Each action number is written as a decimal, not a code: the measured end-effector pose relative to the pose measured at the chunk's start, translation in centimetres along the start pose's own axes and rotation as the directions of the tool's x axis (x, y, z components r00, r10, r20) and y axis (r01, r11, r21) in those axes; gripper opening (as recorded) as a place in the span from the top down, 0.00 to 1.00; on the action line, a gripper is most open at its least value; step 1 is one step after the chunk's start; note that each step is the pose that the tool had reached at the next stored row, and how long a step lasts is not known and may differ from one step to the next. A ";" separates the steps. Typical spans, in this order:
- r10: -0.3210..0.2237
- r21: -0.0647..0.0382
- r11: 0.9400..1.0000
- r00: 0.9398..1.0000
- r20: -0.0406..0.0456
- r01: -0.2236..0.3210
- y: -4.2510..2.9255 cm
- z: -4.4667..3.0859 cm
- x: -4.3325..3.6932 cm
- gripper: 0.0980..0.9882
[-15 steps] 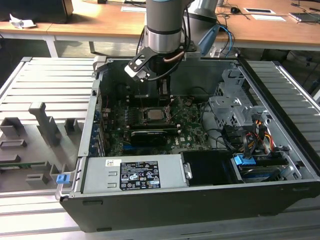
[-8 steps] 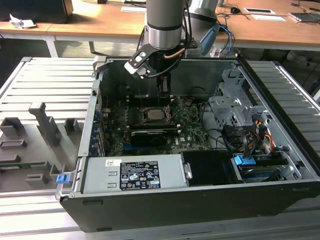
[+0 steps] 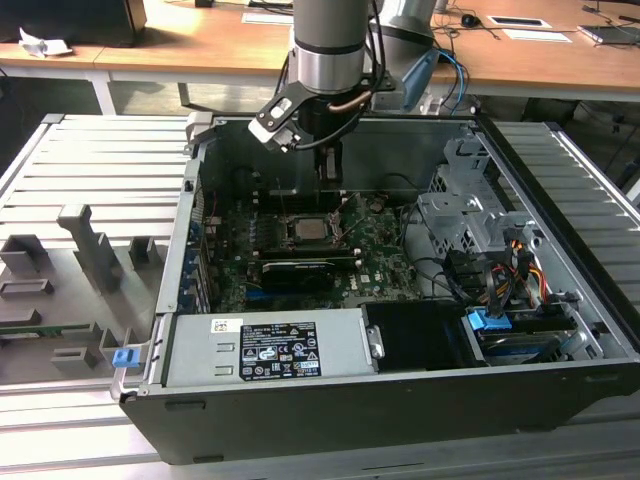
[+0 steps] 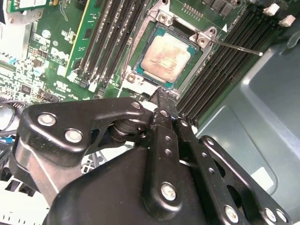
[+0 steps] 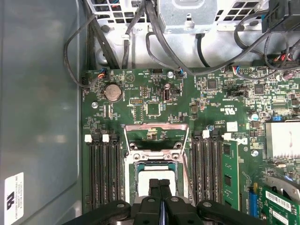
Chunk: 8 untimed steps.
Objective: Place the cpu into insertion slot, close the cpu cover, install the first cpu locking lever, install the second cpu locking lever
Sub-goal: 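Close the cpu cover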
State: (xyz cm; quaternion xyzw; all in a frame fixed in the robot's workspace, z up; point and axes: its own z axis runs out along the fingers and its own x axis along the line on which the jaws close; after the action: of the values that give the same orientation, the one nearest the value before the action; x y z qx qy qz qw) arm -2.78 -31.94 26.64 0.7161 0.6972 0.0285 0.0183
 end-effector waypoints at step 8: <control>0.000 0.000 1.000 1.000 0.000 0.000 0.55 -0.48 0.02 0.99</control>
State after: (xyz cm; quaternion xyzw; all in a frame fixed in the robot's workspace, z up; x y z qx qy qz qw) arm -2.27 -31.94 27.16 0.7161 0.6972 0.0285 0.0183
